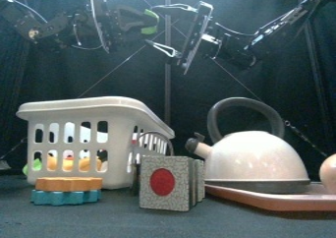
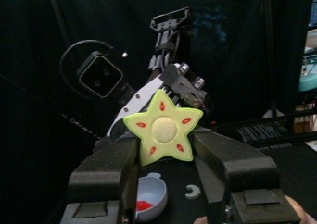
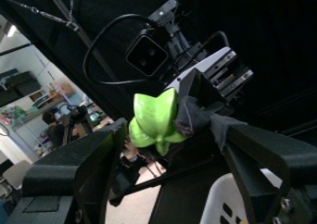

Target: Hand over starfruit bottom

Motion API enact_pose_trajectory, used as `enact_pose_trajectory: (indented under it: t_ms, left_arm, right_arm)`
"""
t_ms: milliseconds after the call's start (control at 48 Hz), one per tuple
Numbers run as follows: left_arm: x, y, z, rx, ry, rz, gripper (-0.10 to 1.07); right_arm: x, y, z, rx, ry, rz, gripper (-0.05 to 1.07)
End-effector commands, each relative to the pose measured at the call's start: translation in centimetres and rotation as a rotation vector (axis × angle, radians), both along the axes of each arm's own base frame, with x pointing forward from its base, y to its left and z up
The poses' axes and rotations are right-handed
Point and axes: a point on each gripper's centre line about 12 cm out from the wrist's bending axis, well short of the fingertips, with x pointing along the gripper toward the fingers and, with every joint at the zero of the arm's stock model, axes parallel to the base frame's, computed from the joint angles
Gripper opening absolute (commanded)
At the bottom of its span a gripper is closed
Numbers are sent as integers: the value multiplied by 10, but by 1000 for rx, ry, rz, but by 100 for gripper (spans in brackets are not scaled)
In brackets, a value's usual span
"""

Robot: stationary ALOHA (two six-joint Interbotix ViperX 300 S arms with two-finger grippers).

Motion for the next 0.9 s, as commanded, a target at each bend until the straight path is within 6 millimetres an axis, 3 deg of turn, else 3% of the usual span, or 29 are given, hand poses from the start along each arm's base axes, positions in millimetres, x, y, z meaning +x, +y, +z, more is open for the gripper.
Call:
enact_pose_trajectory:
  t_ms: [0, 875]
  left_arm:
    - [3, 0, 9, -2, -31, -4, 71]
    - [10, 2, 5, -1, -19, 1, 71]
  right_arm:
    - [-2, -1, 17, -13, -59, 4, 102]
    - [0, 0, 16, -12, -71, 18, 101]
